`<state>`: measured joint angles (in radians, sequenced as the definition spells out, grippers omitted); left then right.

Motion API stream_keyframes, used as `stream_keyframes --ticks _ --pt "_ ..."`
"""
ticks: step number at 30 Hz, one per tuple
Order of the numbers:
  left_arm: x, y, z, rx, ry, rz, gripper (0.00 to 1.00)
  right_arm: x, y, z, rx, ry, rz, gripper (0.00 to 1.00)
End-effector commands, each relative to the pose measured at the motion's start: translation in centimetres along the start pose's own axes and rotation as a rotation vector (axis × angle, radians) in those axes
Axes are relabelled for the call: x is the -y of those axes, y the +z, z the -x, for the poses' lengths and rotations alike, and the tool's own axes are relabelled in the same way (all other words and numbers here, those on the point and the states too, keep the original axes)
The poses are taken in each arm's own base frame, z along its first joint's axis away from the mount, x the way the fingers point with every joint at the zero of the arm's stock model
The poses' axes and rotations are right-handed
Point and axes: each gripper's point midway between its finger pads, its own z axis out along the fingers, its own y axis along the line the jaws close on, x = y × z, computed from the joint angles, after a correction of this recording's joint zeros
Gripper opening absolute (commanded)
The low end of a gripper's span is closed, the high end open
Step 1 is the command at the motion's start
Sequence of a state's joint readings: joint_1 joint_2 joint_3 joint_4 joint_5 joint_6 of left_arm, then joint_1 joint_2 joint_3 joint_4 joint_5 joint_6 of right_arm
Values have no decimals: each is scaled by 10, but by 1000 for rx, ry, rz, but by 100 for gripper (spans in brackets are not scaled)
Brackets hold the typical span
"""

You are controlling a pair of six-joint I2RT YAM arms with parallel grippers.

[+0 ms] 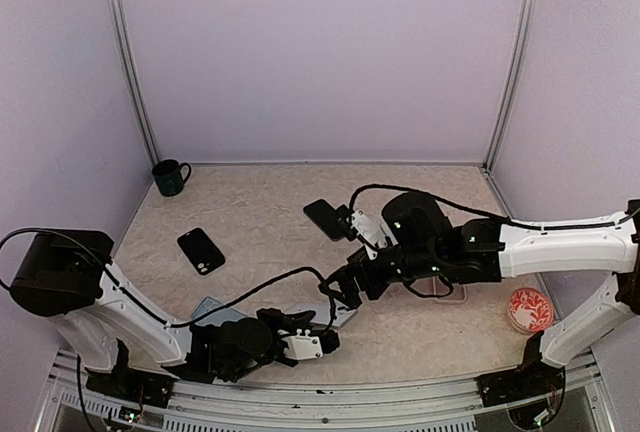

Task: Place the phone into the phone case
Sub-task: Pass from the right arm to the left, then rotate the phone.

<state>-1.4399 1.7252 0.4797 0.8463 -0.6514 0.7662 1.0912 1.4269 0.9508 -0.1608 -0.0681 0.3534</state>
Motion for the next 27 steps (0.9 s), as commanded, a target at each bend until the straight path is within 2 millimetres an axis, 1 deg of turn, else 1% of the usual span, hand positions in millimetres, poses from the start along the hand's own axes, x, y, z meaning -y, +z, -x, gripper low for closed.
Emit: stream_keyframes --ticks 1,3,7,11,15,18,19,21,23,24,25,27 --pt "-31 -3 29 71 -137 60 0 2 -37 46 142 -19 -15 100" --pt "-37 -2 32 71 -165 70 0 4 -51 56 186 -27 -29 100" --pt "-53 -4 41 91 -241 79 0 4 -77 68 262 -50 -35 99" --pt "-73 -5 53 119 -361 80 0 14 -95 67 318 -64 -80 100" --pt "-92 -6 70 153 -480 62 0 22 -107 60 372 -75 -110 99" --pt "-106 -11 85 189 -563 44 0 22 -113 54 414 -89 -97 99" --pt "-112 -13 90 204 -598 41 0 22 -113 49 414 -93 -91 99" --pt "-122 -18 98 242 -673 33 0 20 -113 47 437 -98 -71 99" --pt "-133 -25 107 294 -760 16 0 17 -110 42 437 -107 -45 99" --pt "-138 -27 111 319 -803 4 0 16 -105 36 427 -111 -33 100" --pt "-146 -32 117 353 -854 -5 0 16 -104 36 434 -114 -28 99" --pt "-155 -40 127 413 -931 -28 0 10 -98 28 433 -124 21 99"
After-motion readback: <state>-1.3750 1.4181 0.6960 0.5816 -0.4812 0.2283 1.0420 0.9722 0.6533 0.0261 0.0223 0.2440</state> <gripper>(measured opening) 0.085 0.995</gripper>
